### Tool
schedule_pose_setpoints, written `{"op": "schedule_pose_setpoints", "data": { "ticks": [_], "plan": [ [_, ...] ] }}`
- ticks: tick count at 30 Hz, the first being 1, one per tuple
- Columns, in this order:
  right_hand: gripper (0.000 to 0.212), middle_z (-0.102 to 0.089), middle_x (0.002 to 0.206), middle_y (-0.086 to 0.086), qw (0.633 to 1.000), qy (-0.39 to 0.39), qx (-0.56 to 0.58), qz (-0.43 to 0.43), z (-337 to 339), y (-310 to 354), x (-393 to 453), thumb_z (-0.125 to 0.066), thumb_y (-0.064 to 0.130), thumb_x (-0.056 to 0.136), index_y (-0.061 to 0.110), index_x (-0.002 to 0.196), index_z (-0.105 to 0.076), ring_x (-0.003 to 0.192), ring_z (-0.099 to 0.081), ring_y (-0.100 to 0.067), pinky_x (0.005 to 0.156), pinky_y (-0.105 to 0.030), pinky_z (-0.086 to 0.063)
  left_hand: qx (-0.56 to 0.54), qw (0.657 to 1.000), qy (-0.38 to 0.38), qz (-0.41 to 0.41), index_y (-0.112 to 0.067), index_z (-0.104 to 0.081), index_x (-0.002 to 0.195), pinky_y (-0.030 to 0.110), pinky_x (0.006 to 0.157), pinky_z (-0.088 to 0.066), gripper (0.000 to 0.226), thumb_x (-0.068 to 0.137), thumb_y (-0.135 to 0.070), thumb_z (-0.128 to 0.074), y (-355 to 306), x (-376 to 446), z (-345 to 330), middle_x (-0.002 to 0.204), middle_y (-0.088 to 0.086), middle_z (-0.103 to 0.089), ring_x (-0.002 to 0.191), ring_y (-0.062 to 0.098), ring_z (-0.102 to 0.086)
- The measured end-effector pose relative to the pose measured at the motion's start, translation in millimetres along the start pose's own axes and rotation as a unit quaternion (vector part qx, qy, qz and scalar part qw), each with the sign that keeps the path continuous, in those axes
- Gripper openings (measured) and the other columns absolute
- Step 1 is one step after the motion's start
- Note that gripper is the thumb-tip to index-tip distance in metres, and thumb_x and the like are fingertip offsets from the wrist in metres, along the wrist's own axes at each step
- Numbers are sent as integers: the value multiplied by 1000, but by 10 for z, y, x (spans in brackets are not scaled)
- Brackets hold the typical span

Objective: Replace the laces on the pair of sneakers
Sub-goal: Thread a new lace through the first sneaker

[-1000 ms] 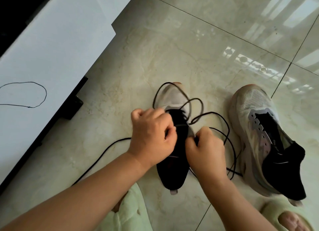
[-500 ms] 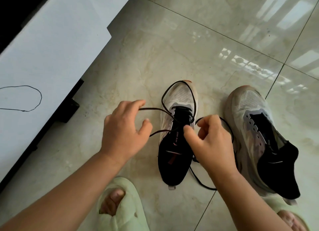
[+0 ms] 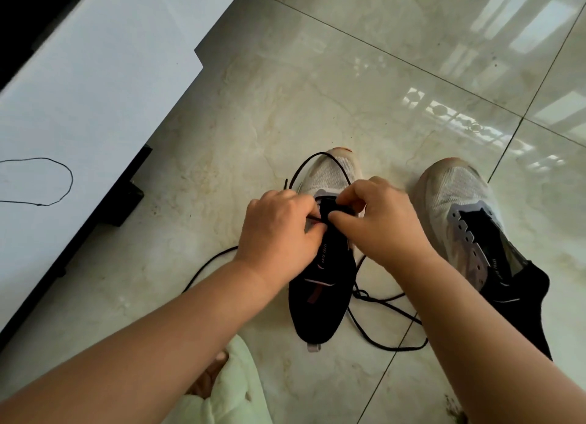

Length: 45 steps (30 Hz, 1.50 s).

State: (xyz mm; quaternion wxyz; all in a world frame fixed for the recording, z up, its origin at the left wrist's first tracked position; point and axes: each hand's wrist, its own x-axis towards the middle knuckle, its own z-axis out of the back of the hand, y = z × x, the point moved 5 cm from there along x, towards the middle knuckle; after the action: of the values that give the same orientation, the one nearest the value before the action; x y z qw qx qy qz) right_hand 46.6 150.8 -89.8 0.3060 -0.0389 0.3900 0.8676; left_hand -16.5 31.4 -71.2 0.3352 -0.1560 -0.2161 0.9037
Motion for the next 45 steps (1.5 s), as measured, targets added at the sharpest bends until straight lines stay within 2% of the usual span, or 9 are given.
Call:
{"op": "schedule_pose_setpoints", "data": {
  "ticks": [6, 11, 16, 21, 26, 35, 37, 41, 45],
  "plan": [
    [16, -51, 93, 0, 994, -12, -86, 70, -36, 132, -20, -62, 11, 75, 14, 90, -63, 82, -51, -23, 64, -31, -40, -153, 982, 35, 104, -15, -57, 83, 35, 72, -51, 21, 76, -29, -71, 61, -157, -181, 81, -6, -63, 78, 15, -62],
    [6, -53, 90, -3, 988, -9, -107, 107, -95, 167, -21, -60, 10, 79, 8, 82, -65, 83, -52, -25, 66, -34, -40, -199, 975, 15, 98, -12, -59, 78, 22, 60, -48, 16, 78, -21, -72, 94, -187, -185, 67, -9, -59, 56, 5, -57],
    [11, -57, 65, 7, 987, -36, 153, 37, -19, 36, -206, -63, 6, 81, 14, 73, -62, 52, -47, -6, 50, -20, -38, -170, 978, -34, 112, -14, -53, 77, 29, 57, -46, 17, 84, -21, -66, 147, -172, -149, 61, -6, -57, 55, 13, -57],
    [11, -53, 54, 1, 869, 17, 484, -100, -52, -94, -417, -59, 3, 78, 10, 70, -54, 42, -40, -2, 42, -13, -33, -146, 984, -34, 97, -15, -46, 78, 37, 57, -48, 20, 88, -24, -61, 131, -141, -162, 65, 3, -60, 60, 21, -60],
    [6, -46, 40, 15, 982, 52, 172, -54, -42, -81, -291, -68, 25, 81, 27, 77, -64, 38, -41, -2, 40, -9, -31, -146, 984, -44, 96, -16, -45, 78, 31, 54, -44, 21, 88, -24, -61, 131, -159, -181, 62, -1, -55, 56, 18, -56],
    [16, -48, 47, 11, 1000, -11, 16, -10, 126, -118, -307, -70, 30, 78, 26, 69, -58, 45, -45, -6, 50, -24, -39, -151, 982, -58, 101, -16, -44, 76, 24, 52, -37, 24, 87, -26, -63, 157, -159, -189, 59, -9, -48, 53, 13, -50],
    [10, -48, 43, 12, 1000, 7, 12, 7, 111, -76, -312, -69, 27, 80, 26, 71, -64, 44, -45, -7, 49, -17, -36, -145, 983, -58, 98, -16, -44, 77, 22, 52, -33, 23, 87, -25, -63, 156, -159, -190, 60, -11, -47, 53, 14, -49],
    [10, -60, 56, 9, 986, 84, 141, -19, 136, -103, -259, -70, 17, 78, 22, 70, -71, 54, -52, -3, 57, -12, -41, -138, 983, -62, 100, -15, -43, 78, 22, 52, -32, 24, 88, -24, -62, 171, -168, -187, 60, -12, -45, 53, 12, -48],
    [17, -58, 67, 2, 901, 142, 408, -39, 243, -148, -304, -55, 12, 70, 19, 56, -62, 73, -46, -21, 70, -28, -34, -144, 981, -73, 108, -15, -41, 75, 14, 47, -32, 26, 88, -22, -62, 212, -170, -175, 55, -13, -41, 45, 3, -40]
  ]
}}
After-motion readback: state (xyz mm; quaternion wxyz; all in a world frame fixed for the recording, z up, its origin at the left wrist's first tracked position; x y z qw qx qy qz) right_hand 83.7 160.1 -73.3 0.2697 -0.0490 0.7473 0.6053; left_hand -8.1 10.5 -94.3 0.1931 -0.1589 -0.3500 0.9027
